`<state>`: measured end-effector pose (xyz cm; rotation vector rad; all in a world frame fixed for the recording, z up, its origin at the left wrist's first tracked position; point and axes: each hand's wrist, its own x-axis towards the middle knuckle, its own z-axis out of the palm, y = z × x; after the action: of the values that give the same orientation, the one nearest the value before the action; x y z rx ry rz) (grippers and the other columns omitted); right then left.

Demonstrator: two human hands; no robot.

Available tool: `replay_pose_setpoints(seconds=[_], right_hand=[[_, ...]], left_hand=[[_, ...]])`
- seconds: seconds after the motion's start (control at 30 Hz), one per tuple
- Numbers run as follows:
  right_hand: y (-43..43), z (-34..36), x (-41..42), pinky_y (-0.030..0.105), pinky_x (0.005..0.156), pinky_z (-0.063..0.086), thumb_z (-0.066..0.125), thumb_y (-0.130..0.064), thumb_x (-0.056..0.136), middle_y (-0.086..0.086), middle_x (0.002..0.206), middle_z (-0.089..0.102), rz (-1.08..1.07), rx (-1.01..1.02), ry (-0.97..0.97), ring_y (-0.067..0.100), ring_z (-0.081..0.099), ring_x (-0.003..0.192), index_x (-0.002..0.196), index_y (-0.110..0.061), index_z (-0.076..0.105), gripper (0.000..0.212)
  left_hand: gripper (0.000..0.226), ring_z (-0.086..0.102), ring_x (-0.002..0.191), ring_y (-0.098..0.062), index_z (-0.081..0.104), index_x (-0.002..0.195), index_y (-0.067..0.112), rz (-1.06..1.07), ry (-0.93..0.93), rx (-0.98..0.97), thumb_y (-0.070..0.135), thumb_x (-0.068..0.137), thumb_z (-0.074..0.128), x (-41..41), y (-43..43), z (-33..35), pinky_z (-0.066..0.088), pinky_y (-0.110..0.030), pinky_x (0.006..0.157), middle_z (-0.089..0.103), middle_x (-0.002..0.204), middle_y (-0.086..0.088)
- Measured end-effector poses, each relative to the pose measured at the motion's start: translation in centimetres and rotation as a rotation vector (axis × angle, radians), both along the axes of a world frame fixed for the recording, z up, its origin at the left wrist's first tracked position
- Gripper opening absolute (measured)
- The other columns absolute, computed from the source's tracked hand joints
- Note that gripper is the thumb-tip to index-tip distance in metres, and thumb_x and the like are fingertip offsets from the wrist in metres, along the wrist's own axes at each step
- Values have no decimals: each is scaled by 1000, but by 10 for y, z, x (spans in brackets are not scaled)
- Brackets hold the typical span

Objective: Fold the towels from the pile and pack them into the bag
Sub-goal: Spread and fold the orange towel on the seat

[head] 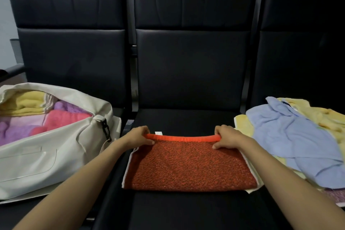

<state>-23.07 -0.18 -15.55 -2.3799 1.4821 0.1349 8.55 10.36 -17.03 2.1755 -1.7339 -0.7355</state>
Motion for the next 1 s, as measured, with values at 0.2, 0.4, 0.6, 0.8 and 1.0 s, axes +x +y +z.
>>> replay_pose_setpoints(seconds=[0.2,0.4,0.6,0.8,1.0], right_hand=[[41,-24,6,33,110,26,55,-29,92,3,142,40,101,-445,-35,21,29,136,139,-20,42,49],[92,-35,26,54,115,-7,27,-58,98,0,162,-1,73,-1,-4,21,-7,149,153,-34,12,62],[115,-39,35,60,109,-18,21,-69,93,-1,160,-19,81,41,57,23,-22,146,151,-41,-6,70],[130,-49,48,64,108,-18,11,-62,96,-3,160,-20,109,-11,49,25,-22,145,150,-43,-10,61],[97,-35,34,50,112,29,34,-29,103,3,133,54,-8,142,-358,25,46,129,118,-18,61,33]], left_hand=[[97,43,128,-32,29,140,2,335,-42,-25,38,69,84,-3,24,-16,40,-36,101,42,139,-19],[60,58,115,-23,58,124,4,367,61,151,38,78,76,-21,56,-6,44,-27,92,61,125,-10],[15,66,85,-20,67,92,13,416,448,-140,15,78,71,-26,69,12,53,-36,88,71,96,-9],[73,43,122,-12,23,147,19,253,423,-343,25,88,66,-41,63,51,33,-23,101,42,126,5],[34,64,89,-17,60,122,29,-77,312,-295,11,95,51,-113,32,65,43,-19,70,63,111,-4]])
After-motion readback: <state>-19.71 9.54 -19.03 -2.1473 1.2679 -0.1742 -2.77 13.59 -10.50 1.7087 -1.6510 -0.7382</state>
